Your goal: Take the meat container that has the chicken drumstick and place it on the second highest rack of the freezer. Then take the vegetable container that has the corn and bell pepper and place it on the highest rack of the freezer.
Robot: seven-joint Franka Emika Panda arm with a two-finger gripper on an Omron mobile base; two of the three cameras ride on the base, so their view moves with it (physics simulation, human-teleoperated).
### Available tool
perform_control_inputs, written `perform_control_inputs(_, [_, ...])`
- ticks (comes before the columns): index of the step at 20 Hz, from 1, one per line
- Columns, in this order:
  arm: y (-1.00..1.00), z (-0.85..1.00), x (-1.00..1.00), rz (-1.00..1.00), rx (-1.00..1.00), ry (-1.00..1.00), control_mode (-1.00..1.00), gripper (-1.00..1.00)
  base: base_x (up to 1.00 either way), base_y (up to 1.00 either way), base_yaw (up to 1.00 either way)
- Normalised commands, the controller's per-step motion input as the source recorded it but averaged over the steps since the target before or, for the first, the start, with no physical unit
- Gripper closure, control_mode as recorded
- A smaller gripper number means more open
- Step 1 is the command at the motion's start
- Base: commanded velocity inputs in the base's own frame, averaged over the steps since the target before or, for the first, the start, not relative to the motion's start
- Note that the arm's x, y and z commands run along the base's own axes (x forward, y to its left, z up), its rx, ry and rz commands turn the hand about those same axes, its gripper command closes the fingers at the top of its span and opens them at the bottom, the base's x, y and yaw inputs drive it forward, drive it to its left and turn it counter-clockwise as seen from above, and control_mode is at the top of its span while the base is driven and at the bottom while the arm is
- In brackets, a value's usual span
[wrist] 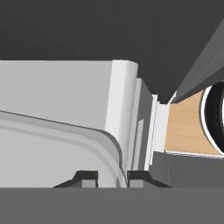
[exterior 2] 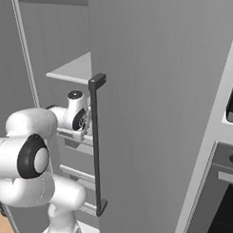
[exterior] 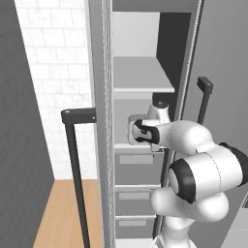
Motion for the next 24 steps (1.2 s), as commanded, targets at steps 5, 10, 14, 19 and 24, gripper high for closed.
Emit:
perform_control_inputs(5, [0.00, -0.43, 0.00, -0.02, 0.00, 0.00, -1.00, 1.00, 0.00, 0.00, 0.00])
perform_control_inputs(10, [0.00, 0.03, 0.03, -0.03, 0.00, 0.00, -1.00, 1.00, 0.00, 0.00, 0.00])
perform_control_inputs(14, [0.00, 0.12, 0.23, -0.05, 0.00, 0.00, -1.00, 1.00, 0.00, 0.00, 0.00])
perform_control_inputs(19, [0.00, 0.00, 0.36, 0.00, 0.00, 0.00, -1.00, 1.00, 0.00, 0.00, 0.00])
perform_control_inputs(24, [0.00, 0.00, 0.00, 0.00, 0.00, 0.00, -1.00, -1.00, 0.00, 0.00, 0.00])
